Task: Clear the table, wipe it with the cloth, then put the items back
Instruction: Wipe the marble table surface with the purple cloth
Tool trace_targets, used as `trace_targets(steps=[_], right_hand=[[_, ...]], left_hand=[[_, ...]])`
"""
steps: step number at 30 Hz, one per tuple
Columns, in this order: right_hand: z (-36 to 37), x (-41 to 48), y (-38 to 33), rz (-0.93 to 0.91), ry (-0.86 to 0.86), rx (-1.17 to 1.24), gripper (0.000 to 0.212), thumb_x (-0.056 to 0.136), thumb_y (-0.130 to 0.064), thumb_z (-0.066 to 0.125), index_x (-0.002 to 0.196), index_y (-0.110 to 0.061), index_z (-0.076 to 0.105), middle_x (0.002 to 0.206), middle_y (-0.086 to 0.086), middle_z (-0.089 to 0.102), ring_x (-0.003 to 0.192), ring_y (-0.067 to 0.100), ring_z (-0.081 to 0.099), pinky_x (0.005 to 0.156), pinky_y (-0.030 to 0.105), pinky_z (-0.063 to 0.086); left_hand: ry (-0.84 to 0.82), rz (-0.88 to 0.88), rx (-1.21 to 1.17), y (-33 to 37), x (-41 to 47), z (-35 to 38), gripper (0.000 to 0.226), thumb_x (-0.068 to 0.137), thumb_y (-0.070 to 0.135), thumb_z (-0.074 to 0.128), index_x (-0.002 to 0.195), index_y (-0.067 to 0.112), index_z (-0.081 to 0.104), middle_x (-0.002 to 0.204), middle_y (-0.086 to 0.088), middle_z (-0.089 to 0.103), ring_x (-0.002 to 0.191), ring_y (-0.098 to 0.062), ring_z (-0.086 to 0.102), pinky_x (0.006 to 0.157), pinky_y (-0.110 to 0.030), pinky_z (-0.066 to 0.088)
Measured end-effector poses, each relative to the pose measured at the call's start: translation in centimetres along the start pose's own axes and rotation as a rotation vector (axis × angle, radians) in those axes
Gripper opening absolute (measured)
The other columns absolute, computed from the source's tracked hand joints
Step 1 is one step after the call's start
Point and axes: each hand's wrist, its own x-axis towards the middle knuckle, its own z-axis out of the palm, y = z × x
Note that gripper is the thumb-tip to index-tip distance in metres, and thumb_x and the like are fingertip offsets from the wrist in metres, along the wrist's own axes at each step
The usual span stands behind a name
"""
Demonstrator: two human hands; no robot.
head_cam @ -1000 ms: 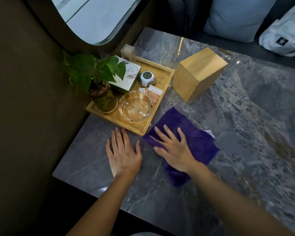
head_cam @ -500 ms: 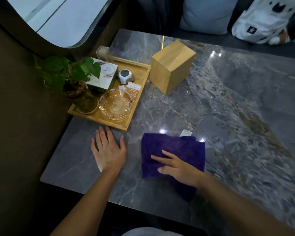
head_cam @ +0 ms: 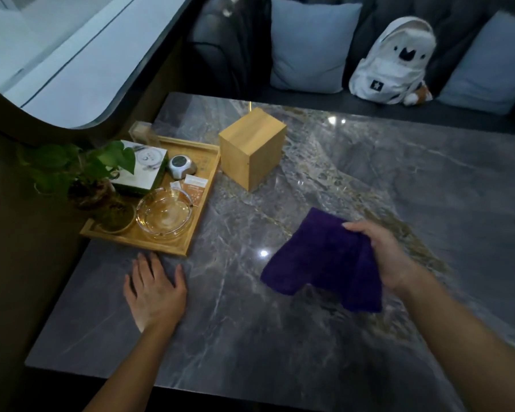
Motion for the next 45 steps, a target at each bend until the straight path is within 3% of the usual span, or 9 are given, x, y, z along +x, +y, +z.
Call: trace_targets(steps=[3, 5, 8, 11, 14, 17, 22, 31, 45], right_hand=[[-0.2, -0.1, -3.7, -0.145, 0.030, -0.070, 0.049, 0.028, -0.035, 0.086, 0.069, -0.010, 0.076, 0.065, 0.005, 0.075, 0.057, 0.016, 0.070, 0.056, 0.024, 0.058], [0.3, 0.7, -5.0, -0.241, 0.073, -0.199, 0.023, 0.060, -0.036, 0.072, 0.068, -0.015, 0.074, 0.062, 0.000, 0.073, 0.054, 0.012, 0.067, 0.057, 0.023, 0.053], [2.3, 2.4, -4.5, -0.281, 0.045, -0.617, 0.024, 0.088, -0.026, 0.055, 0.077, -0.021, 0.075, 0.066, -0.011, 0.072, 0.059, 0.003, 0.062, 0.063, 0.018, 0.046], [2.6, 5.3, -1.7, -0.126, -0.060, -1.277, 0.038, 0.088, -0.039, 0.056, 0.125, -0.027, 0.056, 0.128, -0.014, 0.057, 0.120, 0.005, 0.050, 0.106, 0.028, 0.027], [1.2, 7.5, 1.5, -0.282, 0.172, -1.664, 0.054, 0.084, -0.056, 0.051, 0.133, -0.031, 0.047, 0.156, -0.006, 0.022, 0.144, 0.010, 0.011, 0.114, 0.043, 0.004], [0.7, 8.4, 3.4, -0.334, 0.508, -1.633, 0.071, 0.080, -0.070, 0.040, 0.142, -0.037, 0.027, 0.159, -0.002, 0.003, 0.146, 0.019, -0.004, 0.114, 0.053, -0.002], [1.0, 10.8, 5.9, 0.011, 0.655, -1.527, 0.094, 0.069, -0.087, 0.014, 0.142, -0.039, -0.018, 0.156, 0.003, -0.022, 0.141, 0.033, -0.023, 0.102, 0.071, -0.014], [7.2, 15.9, 6.0, 0.090, 0.921, -1.286, 0.092, 0.077, -0.079, 0.015, 0.146, -0.024, -0.013, 0.156, 0.018, -0.016, 0.140, 0.043, -0.020, 0.097, 0.078, -0.007], [8.4, 11.9, 13.2, -0.359, 0.480, -1.848, 0.084, 0.074, -0.081, 0.017, 0.145, -0.039, 0.001, 0.157, 0.021, -0.001, 0.143, 0.043, -0.007, 0.103, 0.073, -0.007]], left_hand=[[0.006, -0.003, 0.005, 0.1, 0.0, 0.0, 0.066, 0.092, 0.045, 0.039, 0.143, 0.005, 0.028, 0.151, -0.017, 0.031, 0.142, -0.028, 0.022, 0.116, -0.046, 0.013], [0.000, -0.009, 0.015, 0.2, 0.0, 0.0, 0.066, 0.091, 0.045, 0.038, 0.144, 0.006, 0.027, 0.152, -0.016, 0.030, 0.142, -0.027, 0.021, 0.116, -0.045, 0.013], [0.006, -0.015, 0.027, 0.2, 0.0, 0.1, 0.066, 0.091, 0.047, 0.036, 0.143, 0.007, 0.028, 0.151, -0.015, 0.031, 0.142, -0.027, 0.022, 0.116, -0.045, 0.014], [0.019, -0.010, 0.039, 0.1, 0.0, 0.1, 0.071, 0.087, 0.050, 0.027, 0.142, 0.006, 0.031, 0.150, -0.016, 0.034, 0.141, -0.028, 0.026, 0.115, -0.045, 0.016], [0.009, -0.007, 0.039, 0.2, 0.0, 0.0, 0.067, 0.091, 0.048, 0.032, 0.143, 0.006, 0.030, 0.151, -0.015, 0.033, 0.141, -0.027, 0.025, 0.116, -0.044, 0.016], [0.009, -0.012, 0.052, 0.2, 0.0, 0.0, 0.069, 0.089, 0.050, 0.028, 0.142, 0.006, 0.030, 0.150, -0.016, 0.033, 0.141, -0.027, 0.026, 0.116, -0.044, 0.017], [0.010, -0.011, 0.074, 0.1, 0.2, 0.3, 0.074, 0.085, 0.053, 0.020, 0.142, 0.006, 0.031, 0.149, -0.016, 0.035, 0.140, -0.028, 0.028, 0.115, -0.045, 0.018], [0.007, -0.015, 0.104, 0.4, 0.1, 0.2, 0.070, 0.087, 0.049, 0.026, 0.139, 0.004, 0.035, 0.147, -0.017, 0.039, 0.137, -0.030, 0.034, 0.113, -0.048, 0.023], [0.029, 0.018, 0.055, 0.1, 0.1, 0.2, 0.069, 0.087, 0.048, 0.030, 0.141, 0.004, 0.031, 0.149, -0.019, 0.035, 0.140, -0.031, 0.028, 0.114, -0.048, 0.018]])
